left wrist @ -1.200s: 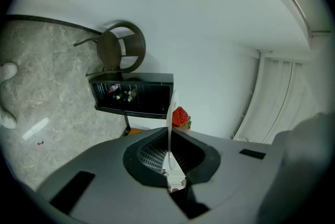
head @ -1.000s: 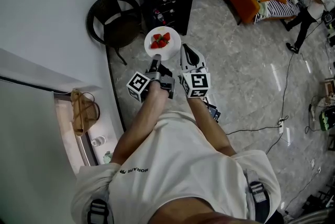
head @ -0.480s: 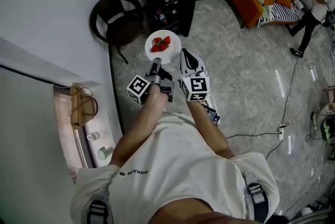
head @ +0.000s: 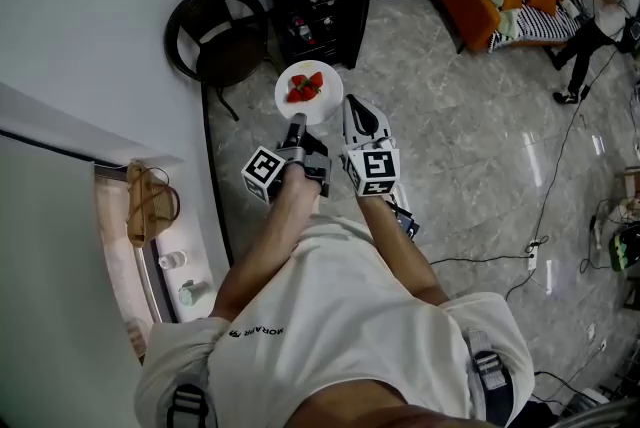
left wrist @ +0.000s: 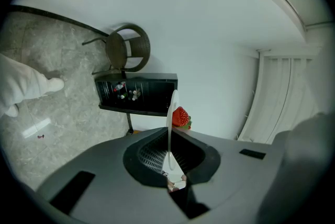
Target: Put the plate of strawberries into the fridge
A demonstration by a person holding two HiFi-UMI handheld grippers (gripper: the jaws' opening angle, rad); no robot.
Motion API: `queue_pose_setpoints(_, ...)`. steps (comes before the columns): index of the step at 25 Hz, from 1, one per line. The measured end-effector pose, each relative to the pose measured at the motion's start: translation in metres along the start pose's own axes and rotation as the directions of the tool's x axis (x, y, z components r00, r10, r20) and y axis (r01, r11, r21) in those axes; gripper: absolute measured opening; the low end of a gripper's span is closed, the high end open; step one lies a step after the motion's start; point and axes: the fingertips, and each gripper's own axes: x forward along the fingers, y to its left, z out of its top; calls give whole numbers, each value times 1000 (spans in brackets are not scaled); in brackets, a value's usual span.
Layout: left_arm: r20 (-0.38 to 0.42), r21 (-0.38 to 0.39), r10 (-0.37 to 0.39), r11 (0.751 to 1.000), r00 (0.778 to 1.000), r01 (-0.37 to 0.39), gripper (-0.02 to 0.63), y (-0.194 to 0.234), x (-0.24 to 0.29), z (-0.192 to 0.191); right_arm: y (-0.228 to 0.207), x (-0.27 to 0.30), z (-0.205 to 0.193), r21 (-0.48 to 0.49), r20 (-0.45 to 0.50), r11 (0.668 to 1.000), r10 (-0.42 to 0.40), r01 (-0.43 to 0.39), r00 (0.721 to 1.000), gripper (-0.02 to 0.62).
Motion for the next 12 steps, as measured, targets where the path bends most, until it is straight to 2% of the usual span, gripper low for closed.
queue_pose_setpoints(8, 11, -5, -14, 1000, 1000, 14, 11, 9, 16, 8, -4, 12, -5, -31, 15, 999, 27, -26, 1000, 12)
queue_pose_setpoints(12, 11, -4, -12, 1000, 1000, 12, 11, 2, 62, 24, -20, 56, -8, -26, -2, 999, 24, -24, 1000, 13)
